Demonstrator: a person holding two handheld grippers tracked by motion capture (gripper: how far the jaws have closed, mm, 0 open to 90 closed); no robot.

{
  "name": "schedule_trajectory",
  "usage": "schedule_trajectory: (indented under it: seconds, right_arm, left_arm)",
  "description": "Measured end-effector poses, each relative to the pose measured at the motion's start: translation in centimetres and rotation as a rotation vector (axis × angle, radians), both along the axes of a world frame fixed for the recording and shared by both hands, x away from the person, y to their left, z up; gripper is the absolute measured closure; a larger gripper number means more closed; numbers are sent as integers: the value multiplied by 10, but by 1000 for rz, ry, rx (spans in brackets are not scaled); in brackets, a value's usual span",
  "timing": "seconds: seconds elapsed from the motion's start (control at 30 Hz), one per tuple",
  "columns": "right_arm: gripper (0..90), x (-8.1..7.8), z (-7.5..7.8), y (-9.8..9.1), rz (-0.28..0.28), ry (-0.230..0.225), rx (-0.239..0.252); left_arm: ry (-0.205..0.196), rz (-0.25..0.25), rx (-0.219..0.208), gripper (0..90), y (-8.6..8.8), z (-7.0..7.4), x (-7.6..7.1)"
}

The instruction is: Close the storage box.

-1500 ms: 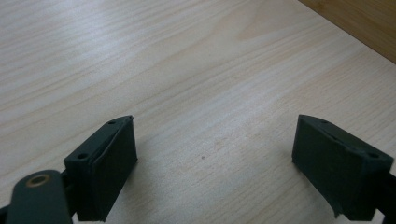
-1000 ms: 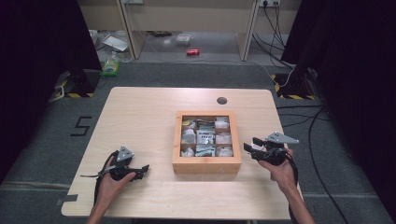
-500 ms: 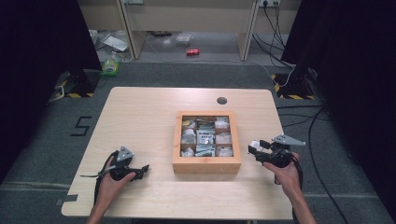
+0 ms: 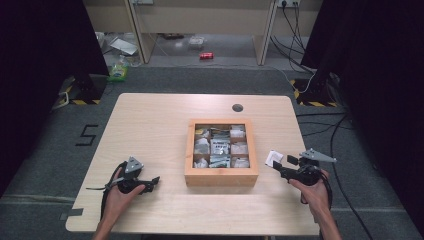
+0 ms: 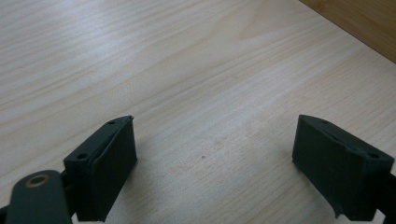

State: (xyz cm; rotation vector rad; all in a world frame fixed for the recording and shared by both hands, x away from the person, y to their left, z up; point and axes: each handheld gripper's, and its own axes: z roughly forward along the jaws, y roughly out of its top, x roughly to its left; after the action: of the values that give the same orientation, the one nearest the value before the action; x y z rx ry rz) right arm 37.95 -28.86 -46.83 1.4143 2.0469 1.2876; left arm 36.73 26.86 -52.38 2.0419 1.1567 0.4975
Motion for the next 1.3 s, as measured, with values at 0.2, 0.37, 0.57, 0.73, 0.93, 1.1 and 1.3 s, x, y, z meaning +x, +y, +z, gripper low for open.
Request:
schedule_trajectory:
  seconds: [0.2,0.37,0.57,0.73,0.93,1.1,1.3]
  right_arm:
    - [253,-8,-3,-2,-14,8,-22]
    - [233,-15,-8,1,-4,10,-66]
    - [226,-22,-13,5,10,22,-71]
    - [221,-32,-18,10,29,36,-100]
    - [204,-47,-21,13,45,48,-127]
    - [195,-59,-26,14,51,65,-139]
    - [186,-66,-34,18,59,90,-196]
  left_arm:
    - [0,-1,0,129,0,0,0]
    - [0,-1,0,129,0,0,0]
    - [0,-1,0,129,0,0,0]
    - [1,-1,0,130,0,0,0]
    - [1,0,0,129,0,0,0]
    - [0,0,0,130,0,0,0]
    - [2,2,0,129,0,0,-1]
